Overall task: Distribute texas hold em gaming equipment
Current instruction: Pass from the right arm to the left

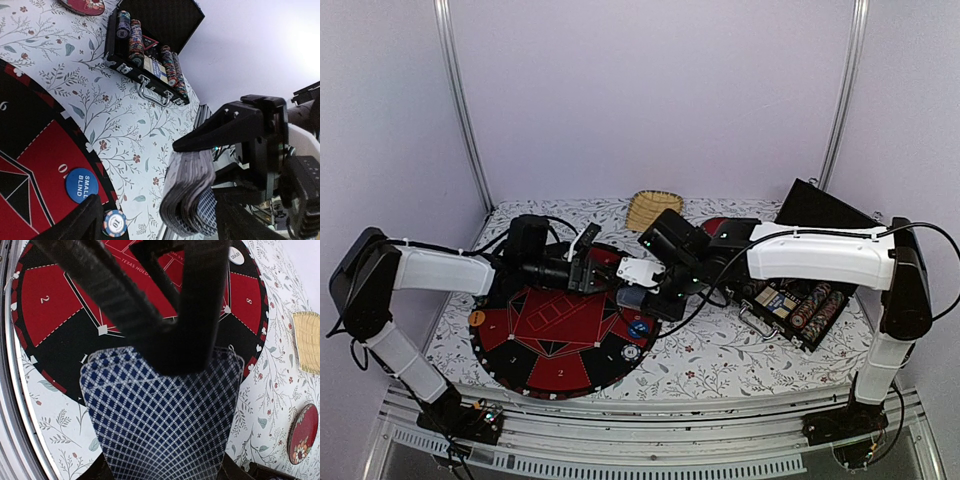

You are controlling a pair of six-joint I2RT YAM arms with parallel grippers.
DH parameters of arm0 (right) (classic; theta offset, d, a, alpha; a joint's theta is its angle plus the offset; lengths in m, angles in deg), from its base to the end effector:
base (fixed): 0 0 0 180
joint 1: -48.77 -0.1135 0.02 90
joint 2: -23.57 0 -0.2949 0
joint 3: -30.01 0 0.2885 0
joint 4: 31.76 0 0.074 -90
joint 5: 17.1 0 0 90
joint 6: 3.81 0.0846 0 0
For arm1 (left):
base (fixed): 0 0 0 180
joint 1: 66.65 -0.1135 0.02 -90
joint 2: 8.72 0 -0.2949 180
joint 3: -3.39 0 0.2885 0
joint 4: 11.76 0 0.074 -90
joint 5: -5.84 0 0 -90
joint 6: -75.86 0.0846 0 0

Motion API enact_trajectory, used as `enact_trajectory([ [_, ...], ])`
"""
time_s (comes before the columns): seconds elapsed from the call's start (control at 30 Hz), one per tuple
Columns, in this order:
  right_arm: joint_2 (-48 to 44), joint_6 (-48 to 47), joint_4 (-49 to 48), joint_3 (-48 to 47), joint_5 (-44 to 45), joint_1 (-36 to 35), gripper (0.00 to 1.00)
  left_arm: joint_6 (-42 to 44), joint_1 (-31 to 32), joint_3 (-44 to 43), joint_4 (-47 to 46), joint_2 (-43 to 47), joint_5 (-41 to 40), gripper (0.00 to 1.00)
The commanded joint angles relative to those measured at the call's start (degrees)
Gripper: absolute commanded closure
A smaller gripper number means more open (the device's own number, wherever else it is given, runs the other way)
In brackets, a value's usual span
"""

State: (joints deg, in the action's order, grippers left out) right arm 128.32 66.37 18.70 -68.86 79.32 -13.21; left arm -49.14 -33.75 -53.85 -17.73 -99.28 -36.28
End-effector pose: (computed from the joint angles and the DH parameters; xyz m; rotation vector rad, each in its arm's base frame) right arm 0.2290 0.4102 0.2376 -1.6374 1.9563 0.1440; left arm 0.2850 -0.2591 0.1898 0.5494 2.1922 -1.5451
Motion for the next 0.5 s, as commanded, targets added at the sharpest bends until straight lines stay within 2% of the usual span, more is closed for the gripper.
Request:
enact_trajectory([
  [0.0, 0.91, -1.51, -0.05, -1.93, -0.79, -0.25, 0.50, -1.59, 1.23, 1.12, -5.89, -1.53, 2.68, 0.20],
  [0.2, 2.42, -2.31, 0.56, -3.29, -0.07, -0.25, 0.51, -1.28, 3.19, -0.70, -6.05, -3.74, 3.05, 0.21],
  [0.37, 2.33, -2.52, 0.14, -3.67, 0.55, -0.25, 0.51, 1.33, 3.53, -1.70, -1.42, -4.66, 1.02, 0.37],
  [0.47, 2.47, -2.63, 0.13, -4.28, 0.73, -0.23, 0.51, 3.80, 4.11, -2.87, 1.47, -4.88, -0.26, 0.50],
])
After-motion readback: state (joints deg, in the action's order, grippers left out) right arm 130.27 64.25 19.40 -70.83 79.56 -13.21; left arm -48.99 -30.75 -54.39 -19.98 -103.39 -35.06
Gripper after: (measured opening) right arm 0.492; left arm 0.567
